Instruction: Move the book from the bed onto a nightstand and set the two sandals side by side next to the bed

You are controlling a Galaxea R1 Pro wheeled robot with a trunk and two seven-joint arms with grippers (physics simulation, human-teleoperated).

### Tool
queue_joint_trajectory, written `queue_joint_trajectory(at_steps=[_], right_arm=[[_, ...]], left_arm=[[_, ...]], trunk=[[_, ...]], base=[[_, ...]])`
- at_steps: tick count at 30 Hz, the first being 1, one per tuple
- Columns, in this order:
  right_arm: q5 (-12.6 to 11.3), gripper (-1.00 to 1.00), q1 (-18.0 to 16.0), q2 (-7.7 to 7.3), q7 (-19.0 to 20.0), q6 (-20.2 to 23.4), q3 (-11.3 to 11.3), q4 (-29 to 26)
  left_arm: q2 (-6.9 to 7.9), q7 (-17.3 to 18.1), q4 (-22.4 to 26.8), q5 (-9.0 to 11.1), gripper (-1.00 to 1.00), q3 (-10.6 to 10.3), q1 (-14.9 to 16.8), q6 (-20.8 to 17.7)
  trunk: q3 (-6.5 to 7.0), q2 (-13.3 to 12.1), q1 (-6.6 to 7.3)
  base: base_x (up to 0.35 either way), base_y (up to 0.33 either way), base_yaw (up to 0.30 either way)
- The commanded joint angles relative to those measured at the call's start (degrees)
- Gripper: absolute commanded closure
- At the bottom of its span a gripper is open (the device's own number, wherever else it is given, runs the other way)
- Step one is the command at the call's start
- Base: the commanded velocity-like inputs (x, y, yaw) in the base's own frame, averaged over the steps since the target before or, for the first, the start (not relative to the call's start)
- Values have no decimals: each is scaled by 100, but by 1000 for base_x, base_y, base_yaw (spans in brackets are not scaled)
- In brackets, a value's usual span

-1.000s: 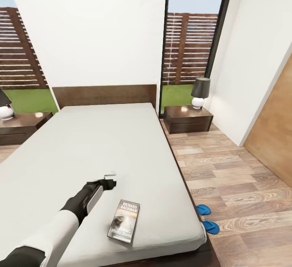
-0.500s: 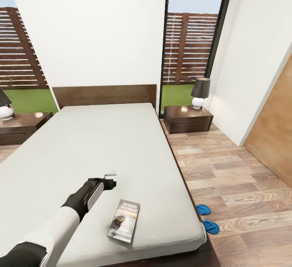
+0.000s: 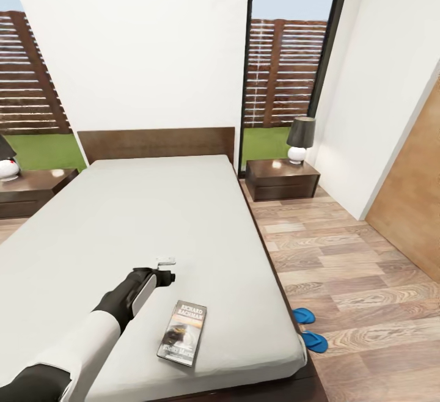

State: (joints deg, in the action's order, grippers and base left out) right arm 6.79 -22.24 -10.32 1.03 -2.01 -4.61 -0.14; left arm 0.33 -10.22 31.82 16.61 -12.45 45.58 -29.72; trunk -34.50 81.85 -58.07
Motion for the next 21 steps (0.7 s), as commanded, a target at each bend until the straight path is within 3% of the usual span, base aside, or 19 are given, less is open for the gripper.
queue_joint_trajectory(at_steps=[1,21], right_arm=[[59,-100,-3,-2,11,-19,-49,6],[59,-100,0,9,11,-19,-49,6]], left_arm=[[4,-49,10,63,-100,-29,3,-58],[4,-50,63,79,-100,-29,4,-213]], trunk=[[-5,3,0],[-5,3,0]], base=[[0,-181,0],[2,-63,0]])
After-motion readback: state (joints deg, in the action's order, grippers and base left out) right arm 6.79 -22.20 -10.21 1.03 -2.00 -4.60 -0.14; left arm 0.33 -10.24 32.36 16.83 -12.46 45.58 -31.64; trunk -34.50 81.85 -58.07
